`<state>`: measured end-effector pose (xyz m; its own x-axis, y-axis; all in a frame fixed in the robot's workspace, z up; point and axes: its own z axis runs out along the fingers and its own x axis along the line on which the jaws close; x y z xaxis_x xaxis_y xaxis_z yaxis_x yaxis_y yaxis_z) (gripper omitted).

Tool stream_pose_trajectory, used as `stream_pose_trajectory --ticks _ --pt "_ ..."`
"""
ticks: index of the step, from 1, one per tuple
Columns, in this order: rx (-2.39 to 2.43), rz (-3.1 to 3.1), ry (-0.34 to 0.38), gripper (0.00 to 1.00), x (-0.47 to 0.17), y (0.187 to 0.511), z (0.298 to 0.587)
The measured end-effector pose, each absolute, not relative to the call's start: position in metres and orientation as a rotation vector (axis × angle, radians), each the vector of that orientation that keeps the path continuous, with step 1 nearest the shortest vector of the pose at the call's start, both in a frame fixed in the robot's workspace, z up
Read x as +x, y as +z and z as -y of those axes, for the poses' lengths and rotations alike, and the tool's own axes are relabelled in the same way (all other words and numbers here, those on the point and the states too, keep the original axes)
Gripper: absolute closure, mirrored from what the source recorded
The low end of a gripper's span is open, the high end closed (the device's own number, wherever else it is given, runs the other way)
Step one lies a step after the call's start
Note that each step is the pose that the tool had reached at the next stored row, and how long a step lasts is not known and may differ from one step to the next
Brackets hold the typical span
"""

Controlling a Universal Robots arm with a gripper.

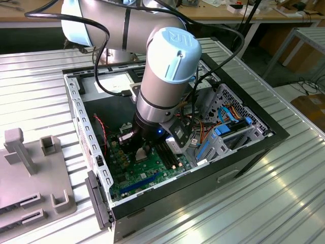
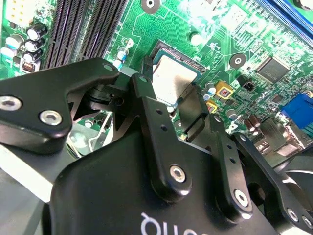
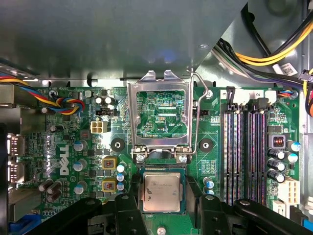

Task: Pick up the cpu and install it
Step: 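Place the cpu into insertion slot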

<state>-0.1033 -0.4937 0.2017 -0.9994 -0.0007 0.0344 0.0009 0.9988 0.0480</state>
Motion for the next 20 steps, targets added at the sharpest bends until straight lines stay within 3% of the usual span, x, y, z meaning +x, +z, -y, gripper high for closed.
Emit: stream_pose_trajectory --ticks 20 --pt "0.000 3.106 -0.075 0.54 -0.1033 0.1987 0.4944"
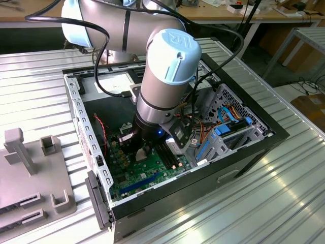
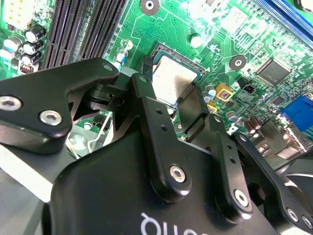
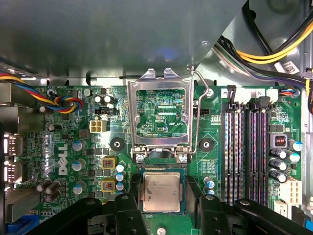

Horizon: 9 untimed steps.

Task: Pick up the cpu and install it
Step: 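Place the cpu into insertion slot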

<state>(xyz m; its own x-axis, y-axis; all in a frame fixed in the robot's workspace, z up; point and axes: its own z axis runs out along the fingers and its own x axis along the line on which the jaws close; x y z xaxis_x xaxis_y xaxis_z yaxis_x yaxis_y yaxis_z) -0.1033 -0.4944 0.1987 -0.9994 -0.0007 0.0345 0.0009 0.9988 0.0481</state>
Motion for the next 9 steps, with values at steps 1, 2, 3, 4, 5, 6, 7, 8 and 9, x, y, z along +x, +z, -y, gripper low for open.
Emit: stream_pose_trajectory --ticks 1,2,3,4,5,6,7,8,9 --pt "0.000 3.106 -0.075 0.54 -0.1033 0.1987 0.4944" --pt "0.000 3.106 -0.075 0.54 -0.1033 0.1986 0.4944" --pt "0.000 3.106 -0.075 0.54 -0.1033 0.1986 0.4944" --pt "0.000 3.106 -0.075 0.54 -0.1033 0.1986 0.4944" --pt "0.000 3.106 -0.075 0.54 -0.1033 0.1986 0.4944" --pt "0.000 3.106 -0.075 0.54 -0.1033 0.1986 0.4944" --pt "0.000 3.106 -0.075 0.54 -0.1033 0.1986 0.4944" --pt "0.000 3.106 -0.075 0.54 -0.1033 0.1986 0.4944" --pt "0.000 3.106 -0.075 0.54 -0.1032 0.1987 0.4943"
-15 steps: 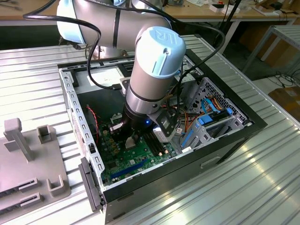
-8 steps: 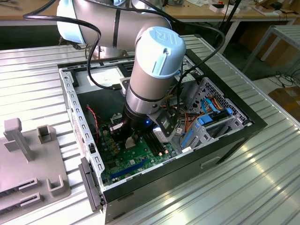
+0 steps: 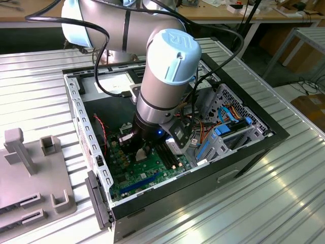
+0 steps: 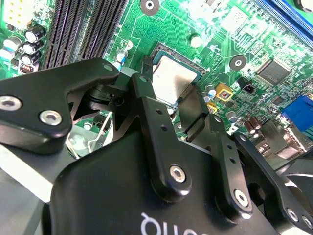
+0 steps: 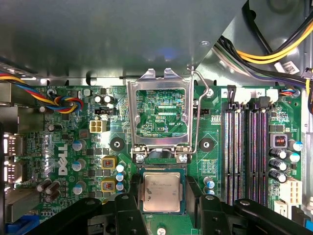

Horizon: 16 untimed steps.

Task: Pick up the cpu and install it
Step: 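Place the cpu into insertion slot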

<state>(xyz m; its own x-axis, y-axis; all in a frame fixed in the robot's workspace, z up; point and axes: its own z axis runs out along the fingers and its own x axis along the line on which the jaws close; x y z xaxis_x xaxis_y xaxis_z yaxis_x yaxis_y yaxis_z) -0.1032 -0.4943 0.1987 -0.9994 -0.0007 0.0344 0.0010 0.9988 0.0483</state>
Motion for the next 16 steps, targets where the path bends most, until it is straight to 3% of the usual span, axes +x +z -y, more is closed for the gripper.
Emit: stream_pose_trajectory --ticks 16 --pt "0.000 3.106 -0.075 0.54 -0.1034 0.1999 0.4939"
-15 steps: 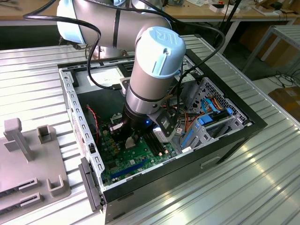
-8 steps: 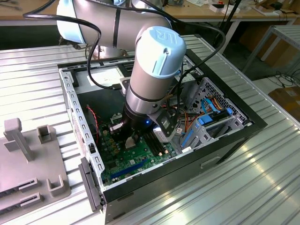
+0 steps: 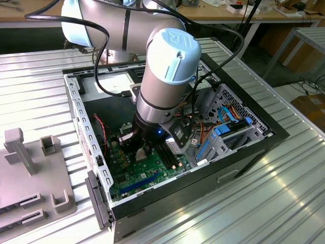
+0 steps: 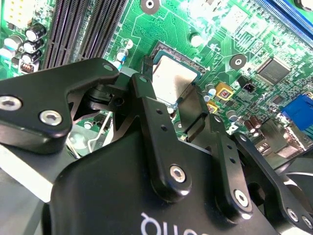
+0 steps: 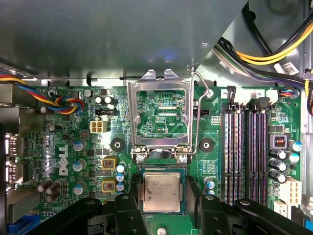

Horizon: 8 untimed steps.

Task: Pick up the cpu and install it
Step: 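Place the cpu into insertion slot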

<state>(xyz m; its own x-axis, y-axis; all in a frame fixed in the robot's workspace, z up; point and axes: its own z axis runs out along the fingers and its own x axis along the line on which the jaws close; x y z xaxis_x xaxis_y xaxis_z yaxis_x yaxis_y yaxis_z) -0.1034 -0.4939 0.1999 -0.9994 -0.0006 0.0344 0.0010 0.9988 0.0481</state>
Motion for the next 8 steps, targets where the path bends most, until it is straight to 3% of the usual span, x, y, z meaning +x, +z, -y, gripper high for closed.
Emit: stream_pose_trajectory --ticks 8 --pt "0.000 3.106 -0.075 0.54 -0.1033 0.1989 0.4939"
